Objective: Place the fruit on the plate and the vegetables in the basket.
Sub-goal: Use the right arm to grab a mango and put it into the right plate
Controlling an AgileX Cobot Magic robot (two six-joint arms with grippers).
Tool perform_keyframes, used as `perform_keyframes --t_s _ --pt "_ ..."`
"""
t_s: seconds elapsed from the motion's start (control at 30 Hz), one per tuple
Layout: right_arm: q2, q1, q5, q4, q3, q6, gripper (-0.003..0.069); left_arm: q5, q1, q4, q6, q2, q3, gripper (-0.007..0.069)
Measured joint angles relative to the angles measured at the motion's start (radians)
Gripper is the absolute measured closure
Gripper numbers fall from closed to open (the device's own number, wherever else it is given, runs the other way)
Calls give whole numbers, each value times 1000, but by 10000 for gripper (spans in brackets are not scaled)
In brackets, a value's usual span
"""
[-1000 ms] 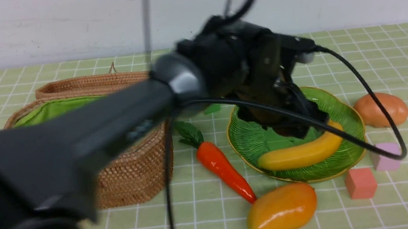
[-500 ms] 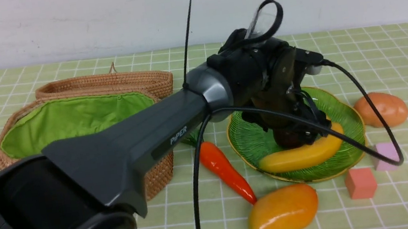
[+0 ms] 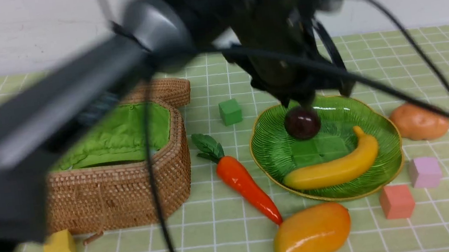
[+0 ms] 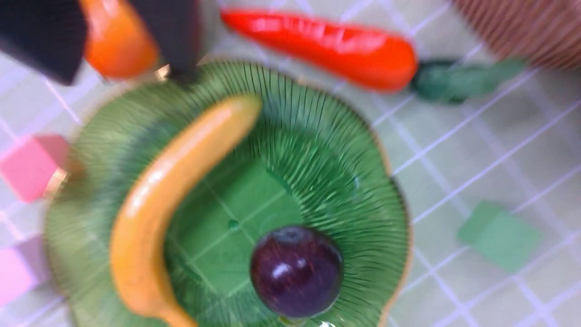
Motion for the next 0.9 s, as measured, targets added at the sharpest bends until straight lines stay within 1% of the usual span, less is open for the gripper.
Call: perform_keyframes --t_s 0.03,0.07,0.17,0.23,0.3,0.33,0.37,0.4,0.43,0.47,0.5,0.53,0.57,0.6,0.63,0.67,0.7,0.73,0.77,0.8,0.83,0.9 --pt "6 0 4 0 -3 0 564 13 0 0 0 -14 0 546" --pt "37 0 24 1 -22 0 564 42 0 0 0 -67 0 624" --pt "97 0 50 1 -44 0 564 56 0 0 -7 -141 -1 638" --pt "182 0 74 1 -67 0 564 56 0 1 -26 -204 12 638" --pt "221 0 88 0 -82 0 564 56 0 2 -38 -247 46 638" --pt "277 0 104 0 -104 0 564 56 0 4 -57 -309 110 638" --pt "283 0 106 0 -104 0 564 56 0 4 -59 -316 131 638" --pt "330 0 130 -1 -128 0 564 56 0 4 -74 -389 231 638" --pt "342 0 133 -1 -131 0 564 56 0 4 -74 -398 245 638" --pt "390 0 157 -3 -154 0 564 35 0 7 -84 -473 391 638" --pt "422 0 172 -3 -169 0 564 2 0 8 -90 -514 463 638" --pt "422 0 175 -3 -172 0 564 2 0 8 -92 -525 481 638" --pt "484 0 196 -5 -201 0 564 -87 0 14 -114 -624 650 638" --pt "484 0 197 -5 -204 0 564 -87 0 16 -117 -647 669 638" --pt "514 0 203 -6 -217 0 564 -133 0 24 -131 -692 763 638" --pt "562 0 206 -6 -247 0 564 -211 0 39 -156 -796 907 638" --pt "573 0 206 -7 -251 0 564 -211 0 39 -156 -796 907 638" --pt "620 0 207 -7 -283 8 564 -286 0 52 -195 -907 1075 638" --pt "650 0 207 -7 -299 13 564 -314 0 54 -215 -950 1136 638" --pt "655 0 207 -7 -303 13 564 -314 0 54 -215 -950 1136 638" --pt "696 0 206 -7 -336 20 564 -367 0 57 -239 -1042 1259 638" --pt "767 13 206 -32 -394 40 564 -409 0 57 -257 -1136 1368 638"
